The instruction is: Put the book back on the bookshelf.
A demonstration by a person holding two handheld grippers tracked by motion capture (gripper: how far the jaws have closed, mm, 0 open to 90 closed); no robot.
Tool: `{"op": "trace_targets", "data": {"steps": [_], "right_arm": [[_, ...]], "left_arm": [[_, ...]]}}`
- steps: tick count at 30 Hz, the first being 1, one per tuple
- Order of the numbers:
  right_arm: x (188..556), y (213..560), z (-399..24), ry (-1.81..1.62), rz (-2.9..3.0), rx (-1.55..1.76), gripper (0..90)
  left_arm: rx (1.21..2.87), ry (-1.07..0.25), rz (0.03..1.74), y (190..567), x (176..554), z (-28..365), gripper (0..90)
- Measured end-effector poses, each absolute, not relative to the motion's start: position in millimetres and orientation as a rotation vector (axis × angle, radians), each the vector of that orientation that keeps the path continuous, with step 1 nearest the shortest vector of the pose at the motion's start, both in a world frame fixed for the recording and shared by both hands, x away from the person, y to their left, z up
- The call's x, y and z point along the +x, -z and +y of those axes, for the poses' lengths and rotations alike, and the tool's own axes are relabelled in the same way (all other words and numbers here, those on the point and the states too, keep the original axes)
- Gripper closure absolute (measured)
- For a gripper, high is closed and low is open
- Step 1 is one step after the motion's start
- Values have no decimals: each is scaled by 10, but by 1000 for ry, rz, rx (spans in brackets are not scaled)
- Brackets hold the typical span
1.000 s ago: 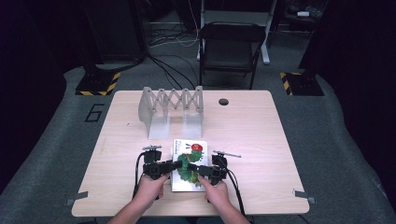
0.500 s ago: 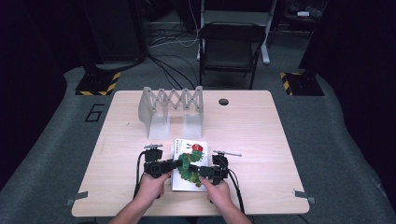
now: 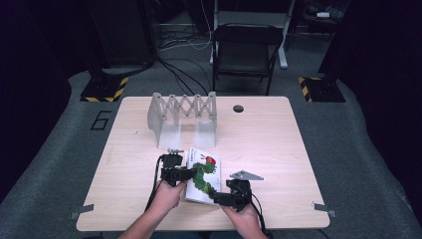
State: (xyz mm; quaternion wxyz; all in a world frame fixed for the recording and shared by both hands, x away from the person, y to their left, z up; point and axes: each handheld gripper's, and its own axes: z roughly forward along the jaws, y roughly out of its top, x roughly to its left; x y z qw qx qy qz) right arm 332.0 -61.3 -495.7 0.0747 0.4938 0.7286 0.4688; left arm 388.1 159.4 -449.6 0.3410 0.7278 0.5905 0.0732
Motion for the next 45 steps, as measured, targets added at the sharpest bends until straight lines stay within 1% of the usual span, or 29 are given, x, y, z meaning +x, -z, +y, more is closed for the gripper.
{"op": "trace_targets", "data": {"steps": [1,2,3,5,6,7,10,11,15,18,26,27,29,30,32,33,35,36,38,39,40,42,43,45], "right_arm": [[3221,4957,-602,-1410,2185,1416,217],[3221,4957,-602,-1410,2185,1416,217],[3107,4970,-547,-1396,2192,1350,236],[3069,4976,-521,-1389,2193,1325,239],[2970,5005,-429,-1355,2207,1232,242],[2970,5005,-429,-1355,2207,1232,242],[2873,5071,-270,-1278,2230,1097,236],[2871,5109,-188,-1222,2205,1065,251],[2908,5158,-99,-1155,2169,1038,282],[2939,5191,-53,-1125,2161,1015,286],[2877,5260,49,-1044,2098,951,310],[2879,5258,42,-1039,2103,943,324],[2819,5262,40,-1029,2086,906,402],[2819,5262,40,-1029,2086,906,402],[2802,5248,31,-1038,2078,914,433],[2776,5240,19,-1032,2067,890,470],[2765,5231,13,-1041,2057,904,482],[2752,5221,7,-1037,2052,894,511],[2722,5209,2,-1032,2036,885,545],[2703,5193,4,-1029,2013,889,586],[2703,5193,4,-1029,2013,889,586],[2667,5168,-11,-1024,1982,890,642],[2667,5168,-11,-1024,1982,890,642],[2659,5148,-37,-1031,1959,905,678]], "left_arm": [[1899,-198,1546,4480,3882,1567,593],[1914,-218,1545,4467,3886,1548,593],[1930,-228,1553,4439,3890,1510,591],[1938,-238,1557,4427,3893,1491,591],[1945,-242,1561,4420,3895,1480,590],[1945,-250,1567,4415,3898,1465,590],[1949,-269,1576,4408,3905,1434,588],[1957,-274,1579,4410,3908,1428,587],[1968,-254,1590,4421,3925,1445,585],[1960,-242,1614,4438,3946,1452,583],[1950,-207,1656,4480,3990,1442,584],[1946,-202,1649,4481,3993,1445,584],[1950,-202,1644,4470,3993,1438,587],[1945,-192,1641,4461,3993,1437,587],[1929,-177,1636,4424,3991,1425,586],[1911,-156,1631,4407,3996,1418,553],[1898,-121,1616,4355,4002,1403,546],[1891,-109,1615,4339,4005,1393,523],[1877,-80,1598,4292,4002,1377,505],[1874,-83,1566,4252,3991,1351,504],[1874,-83,1566,4252,3991,1351,498],[1852,-52,1548,4192,3972,1313,481],[1848,-42,1531,4161,3964,1304,481],[1822,-24,1514,4094,3952,1290,474]]}}
